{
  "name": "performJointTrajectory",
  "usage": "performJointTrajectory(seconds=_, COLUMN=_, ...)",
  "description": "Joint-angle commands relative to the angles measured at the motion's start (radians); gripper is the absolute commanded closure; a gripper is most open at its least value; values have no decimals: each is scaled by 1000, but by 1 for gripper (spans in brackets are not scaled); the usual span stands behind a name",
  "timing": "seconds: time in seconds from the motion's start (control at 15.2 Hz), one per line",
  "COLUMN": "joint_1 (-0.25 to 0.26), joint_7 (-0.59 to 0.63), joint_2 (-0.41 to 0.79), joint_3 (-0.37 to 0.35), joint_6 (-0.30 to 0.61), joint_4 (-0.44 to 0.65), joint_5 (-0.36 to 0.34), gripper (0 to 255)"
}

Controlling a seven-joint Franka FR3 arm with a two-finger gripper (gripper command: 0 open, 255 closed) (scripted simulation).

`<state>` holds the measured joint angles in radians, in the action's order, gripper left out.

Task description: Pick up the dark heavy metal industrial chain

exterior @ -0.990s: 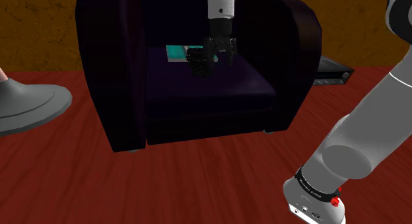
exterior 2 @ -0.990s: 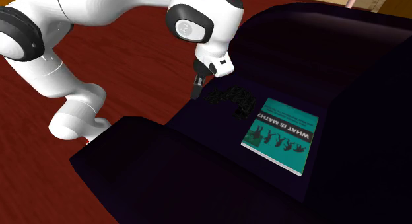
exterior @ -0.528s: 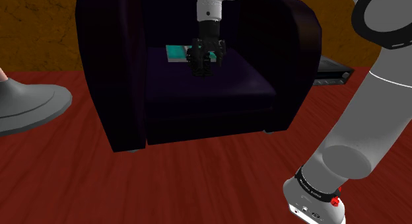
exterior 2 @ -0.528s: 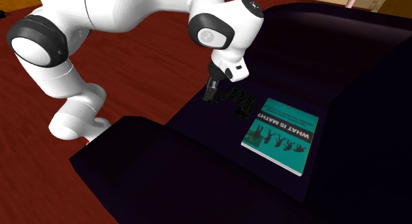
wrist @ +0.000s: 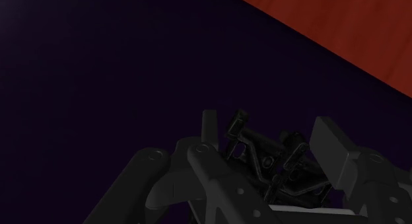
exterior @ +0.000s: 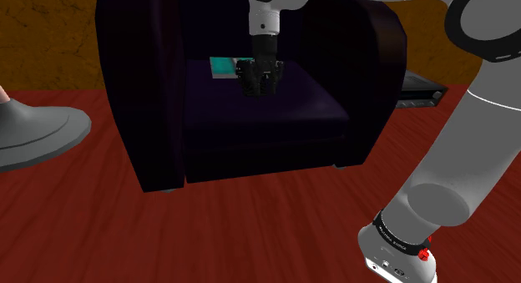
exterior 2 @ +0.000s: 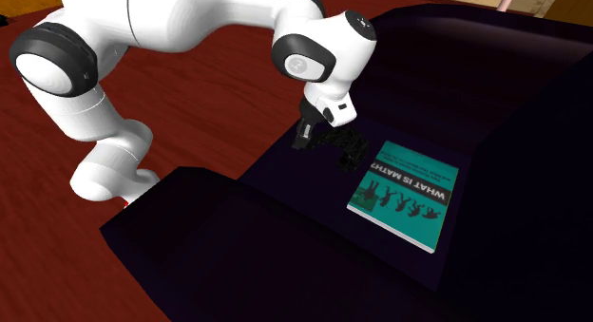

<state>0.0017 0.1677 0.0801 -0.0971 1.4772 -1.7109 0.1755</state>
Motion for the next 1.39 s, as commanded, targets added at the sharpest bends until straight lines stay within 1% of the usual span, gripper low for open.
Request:
performJointTrajectory(seconds=0.0, joint_1=0, joint_7=0, joint_2=0, joint_3=0, joint_6=1, joint_4=-1, joint_5=0, gripper=255)
performJointTrajectory(seconds=0.4, joint_1=1, joint_7=2, joint_2=1, joint_3=-1, joint_6=3, joint_4=-3, joint_5=0, gripper=255)
performJointTrajectory(seconds=1.32, joint_1=-1, joint_7=34, joint_2=22, joint_3=0, joint_6=-188, joint_4=212, joint_5=4, gripper=255)
